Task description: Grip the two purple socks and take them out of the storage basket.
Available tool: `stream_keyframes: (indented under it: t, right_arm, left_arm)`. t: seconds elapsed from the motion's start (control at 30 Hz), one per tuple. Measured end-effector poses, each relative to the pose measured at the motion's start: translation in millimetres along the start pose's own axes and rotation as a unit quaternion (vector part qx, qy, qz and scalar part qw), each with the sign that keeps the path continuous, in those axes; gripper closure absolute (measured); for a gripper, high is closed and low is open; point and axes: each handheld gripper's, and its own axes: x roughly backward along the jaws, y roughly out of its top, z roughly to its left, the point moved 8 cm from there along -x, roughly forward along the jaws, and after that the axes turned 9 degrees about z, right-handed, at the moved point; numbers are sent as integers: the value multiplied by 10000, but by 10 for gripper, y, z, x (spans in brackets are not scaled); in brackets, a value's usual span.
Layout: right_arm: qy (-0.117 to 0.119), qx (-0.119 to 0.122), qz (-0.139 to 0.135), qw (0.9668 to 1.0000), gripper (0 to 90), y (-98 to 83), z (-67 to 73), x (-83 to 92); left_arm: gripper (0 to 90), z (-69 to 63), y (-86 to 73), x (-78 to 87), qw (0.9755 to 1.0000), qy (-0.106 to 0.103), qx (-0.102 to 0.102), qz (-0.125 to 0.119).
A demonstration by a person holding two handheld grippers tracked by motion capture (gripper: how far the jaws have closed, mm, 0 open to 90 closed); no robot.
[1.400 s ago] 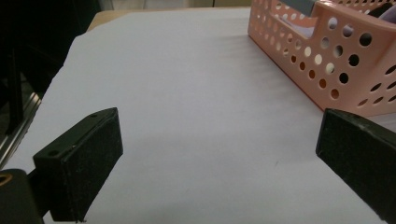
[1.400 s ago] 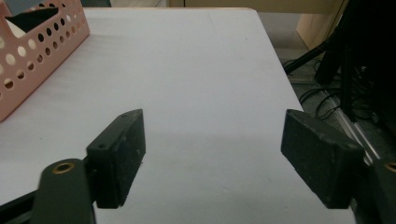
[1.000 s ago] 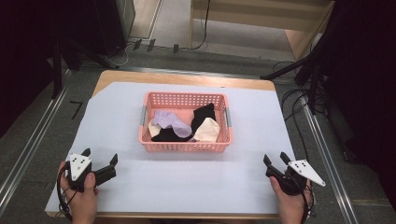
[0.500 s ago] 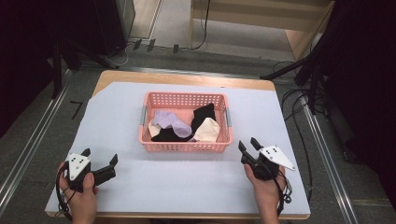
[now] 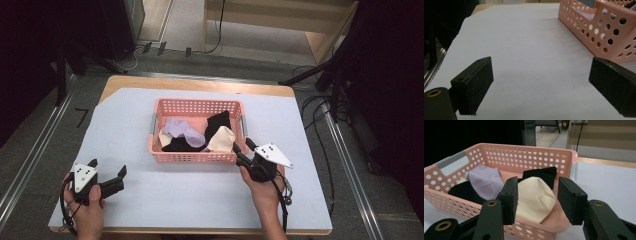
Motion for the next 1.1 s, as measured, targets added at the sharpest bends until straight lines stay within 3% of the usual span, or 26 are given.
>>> stream_keyframes:
  t: [0.2, 0.3, 0.4, 0.8, 1.1]
  right_arm:
    - [66, 18, 120, 9999, 511, 46, 122, -115]
    - [89, 227, 188, 9995, 503, 80, 253, -222]
    - [252, 129, 94, 9996, 498, 102, 352, -312]
    - [372, 461, 615, 9963, 505, 126, 697, -673]
    - [287, 481, 790, 9953, 515, 155, 820, -836]
  left_arm:
    - [66, -1, -2, -4, 10000, 10, -10, 27]
    - [66, -1, -4, -7, 10000, -4, -6, 47]
    - [65, -2, -3, -9, 10000, -11, 11, 44]
    - [65, 3, -2, -16, 10000, -34, 32, 62]
    - [65, -1, -6, -32, 9999, -53, 48, 131]
